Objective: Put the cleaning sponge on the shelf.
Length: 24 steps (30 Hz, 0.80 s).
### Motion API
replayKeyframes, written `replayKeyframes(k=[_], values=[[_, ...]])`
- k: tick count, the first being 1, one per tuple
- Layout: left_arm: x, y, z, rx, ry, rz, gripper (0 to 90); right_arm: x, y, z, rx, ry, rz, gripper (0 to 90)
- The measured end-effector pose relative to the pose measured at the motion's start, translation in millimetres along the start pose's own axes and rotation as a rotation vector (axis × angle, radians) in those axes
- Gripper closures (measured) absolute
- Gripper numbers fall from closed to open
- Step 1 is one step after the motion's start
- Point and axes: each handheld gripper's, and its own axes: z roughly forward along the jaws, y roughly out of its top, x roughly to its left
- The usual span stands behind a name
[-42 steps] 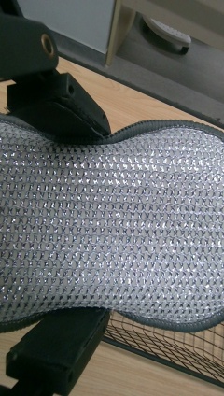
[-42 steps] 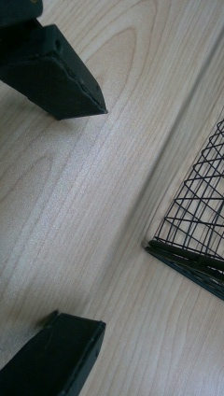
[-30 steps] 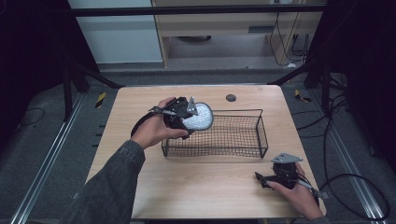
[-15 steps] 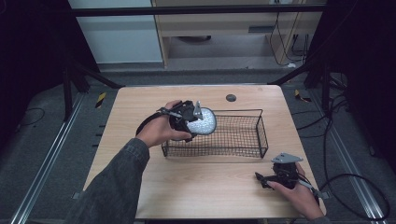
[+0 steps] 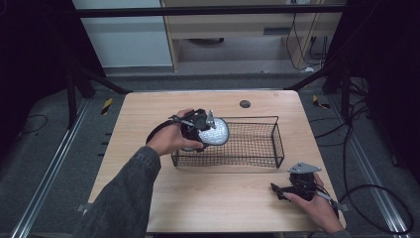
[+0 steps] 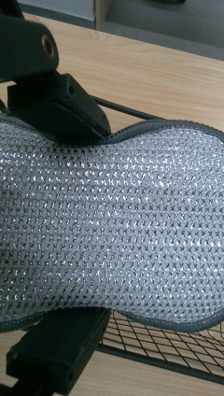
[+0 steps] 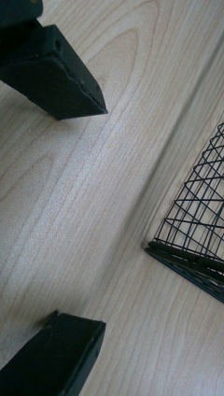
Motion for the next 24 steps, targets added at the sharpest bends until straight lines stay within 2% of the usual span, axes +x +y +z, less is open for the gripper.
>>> replayKeyframes(k=[14, 19, 21, 23, 24], values=[[2.2, -8.9, 9.0, 0.010, -0.018, -0.016, 13.1, 0.0, 0.0, 0.0, 0.000, 0.000, 0.000, 0.5], [5.8, -8.5, 11.7, 0.001, -0.024, -0.044, 10.5, 0.0, 0.0, 0.0, 0.000, 0.000, 0.000, 0.4], [7.3, -7.9, 12.1, -0.016, -0.007, -0.062, 8.2, 0.0, 0.0, 0.0, 0.000, 0.000, 0.000, 0.4], [9.2, -8.1, 12.6, -0.027, -0.029, -0.091, 5.7, 0.0, 0.0, 0.0, 0.000, 0.000, 0.000, 0.4], [9.1, -8.0, 13.1, -0.029, -0.036, -0.093, 4.7, 0.0, 0.0, 0.0, 0.000, 0.000, 0.000, 0.4]])
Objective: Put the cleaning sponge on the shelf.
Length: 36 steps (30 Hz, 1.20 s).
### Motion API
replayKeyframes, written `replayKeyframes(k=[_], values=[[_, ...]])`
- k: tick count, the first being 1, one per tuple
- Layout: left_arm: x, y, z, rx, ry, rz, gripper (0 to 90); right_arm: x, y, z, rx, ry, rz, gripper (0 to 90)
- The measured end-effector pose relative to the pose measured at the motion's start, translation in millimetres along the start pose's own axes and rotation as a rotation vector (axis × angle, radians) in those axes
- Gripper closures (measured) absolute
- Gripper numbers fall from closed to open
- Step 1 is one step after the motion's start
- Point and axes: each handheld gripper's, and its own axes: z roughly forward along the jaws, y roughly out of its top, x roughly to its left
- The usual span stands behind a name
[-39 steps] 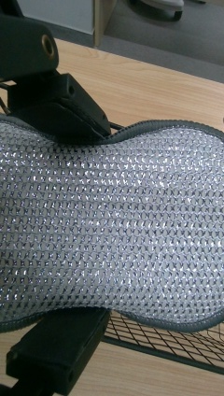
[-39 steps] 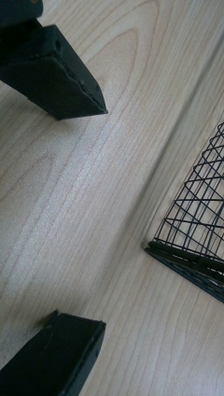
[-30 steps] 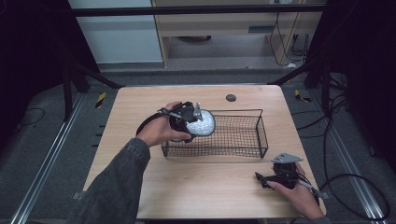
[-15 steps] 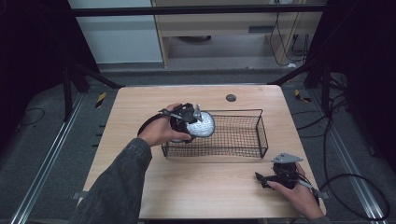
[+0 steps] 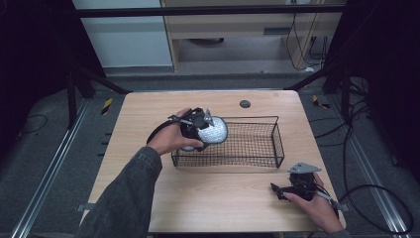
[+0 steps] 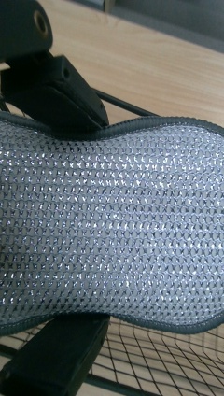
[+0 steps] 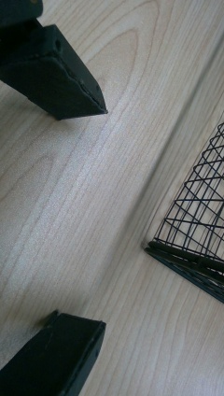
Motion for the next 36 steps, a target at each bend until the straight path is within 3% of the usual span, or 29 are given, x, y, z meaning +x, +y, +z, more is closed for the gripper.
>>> replayKeyframes(k=[3, 22, 28, 36], values=[[-1.3, 0.1, 1.1, 0.006, -0.015, -0.013, 3.7, 0.0, 0.0, 0.0, 0.000, 0.000, 0.000, 0.5], [-7.9, -5.9, -11.6, -0.043, -0.015, -0.037, 6.0, -0.3, -0.1, 0.0, 0.002, -0.001, -0.007, 0.4], [-14.2, -6.9, -21.9, -0.104, -0.015, -0.087, 4.2, -0.3, -0.1, 0.0, 0.002, -0.001, -0.006, 0.4], [-26.4, -8.1, -27.1, -0.146, -0.005, -0.102, 3.6, 0.1, 0.0, 0.0, 0.000, 0.000, 0.000, 0.4]])
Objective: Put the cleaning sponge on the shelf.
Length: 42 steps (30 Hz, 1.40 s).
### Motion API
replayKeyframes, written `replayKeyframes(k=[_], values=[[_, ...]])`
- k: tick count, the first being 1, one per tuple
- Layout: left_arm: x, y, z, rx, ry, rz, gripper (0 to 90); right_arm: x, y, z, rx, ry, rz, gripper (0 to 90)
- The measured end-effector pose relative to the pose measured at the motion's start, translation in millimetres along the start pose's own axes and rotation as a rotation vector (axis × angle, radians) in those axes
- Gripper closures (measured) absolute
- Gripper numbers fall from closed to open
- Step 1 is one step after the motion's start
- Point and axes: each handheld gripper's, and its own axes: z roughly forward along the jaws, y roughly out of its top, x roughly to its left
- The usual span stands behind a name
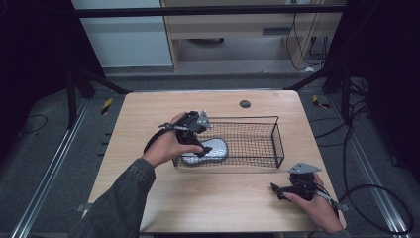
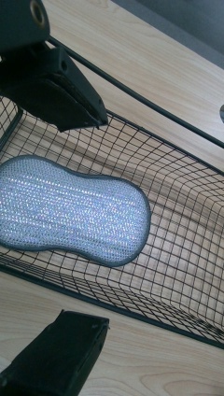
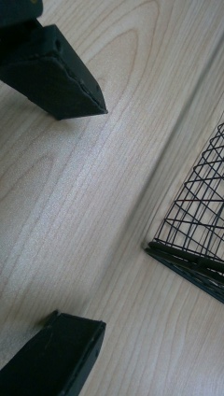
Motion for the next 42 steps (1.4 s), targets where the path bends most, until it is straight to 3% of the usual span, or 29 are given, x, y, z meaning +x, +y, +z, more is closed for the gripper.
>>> replayKeyframes(k=[12, 22, 28, 36, 37, 42], values=[[-3.3, -2.8, 1.0, -0.024, 0.019, -0.042, 2.9, -0.1, 0.0, 0.0, -0.001, 0.000, -0.001, 0.5], [-11.5, -9.4, -2.2, -0.068, 0.054, -0.127, 2.9, -0.1, 0.0, 0.0, 0.000, 0.000, -0.002, 0.5], [-22.5, -15.0, -10.5, -0.108, 0.103, -0.175, 2.9, -0.1, 0.0, 0.0, 0.000, 0.000, -0.001, 0.4], [-35.5, -24.0, -21.5, -0.140, 0.123, -0.181, 2.9, -0.1, -0.1, 0.0, 0.000, 0.000, -0.002, 0.5], [-38.4, -27.9, -25.2, -0.143, 0.143, -0.182, 2.9, -0.1, -0.1, 0.0, 0.000, 0.000, -0.002, 0.4], [-42.0, -43.2, -37.4, -0.168, 0.162, -0.216, 2.9, 0.0, -0.2, -0.1, 0.000, -0.001, -0.001, 0.4]])
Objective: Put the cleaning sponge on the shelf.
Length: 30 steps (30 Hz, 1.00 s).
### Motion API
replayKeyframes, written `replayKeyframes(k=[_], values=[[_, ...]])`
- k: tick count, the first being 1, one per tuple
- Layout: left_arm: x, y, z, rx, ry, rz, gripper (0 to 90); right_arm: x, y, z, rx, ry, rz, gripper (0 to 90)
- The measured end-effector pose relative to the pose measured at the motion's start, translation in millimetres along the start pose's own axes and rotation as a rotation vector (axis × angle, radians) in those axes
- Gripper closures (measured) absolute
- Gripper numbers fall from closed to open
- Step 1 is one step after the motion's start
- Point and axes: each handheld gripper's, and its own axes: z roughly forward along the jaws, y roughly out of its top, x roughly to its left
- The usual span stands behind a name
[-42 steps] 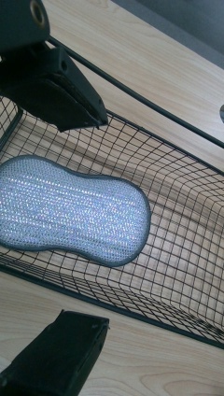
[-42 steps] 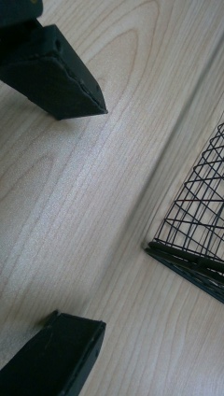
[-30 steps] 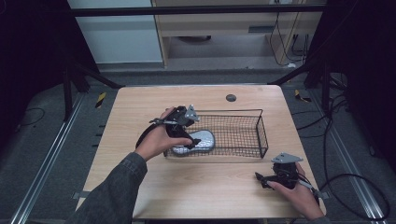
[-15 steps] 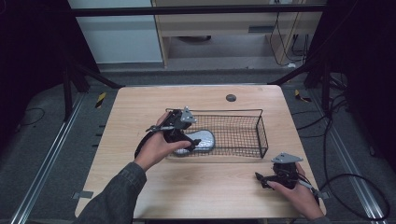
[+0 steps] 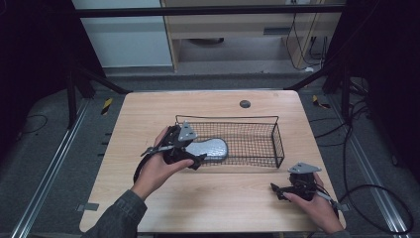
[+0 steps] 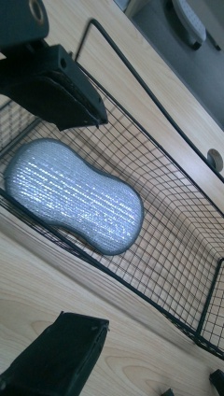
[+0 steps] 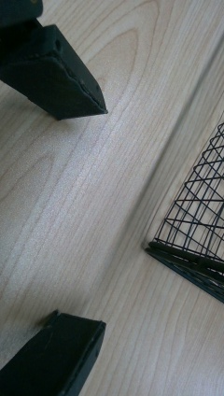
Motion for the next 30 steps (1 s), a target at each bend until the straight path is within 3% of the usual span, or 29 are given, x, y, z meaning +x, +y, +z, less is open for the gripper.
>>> replayKeyframes(k=[8, 10, 17, 23, 30], values=[[6.1, -31.3, -28.3, -0.021, 0.037, -0.043, 2.8, 0.3, -0.1, -0.2, 0.000, -0.001, 0.002, 0.5], [8.8, -39.7, -34.9, -0.006, 0.050, -0.035, 2.8, 0.3, -0.1, -0.2, 0.000, -0.001, 0.002, 0.4], [20.4, -69.0, -51.8, 0.021, 0.086, -0.068, 2.7, 0.4, -0.1, -0.2, 0.000, -0.002, 0.004, 0.4], [33.6, -93.8, -53.0, 0.072, 0.095, -0.106, 3.6, 0.4, -0.2, -0.3, 0.001, -0.003, 0.003, 0.6], [55.0, -121.2, -39.4, 0.123, 0.103, -0.174, 4.1, 0.5, -0.5, -0.8, -0.001, -0.002, 0.001, 1.2]])
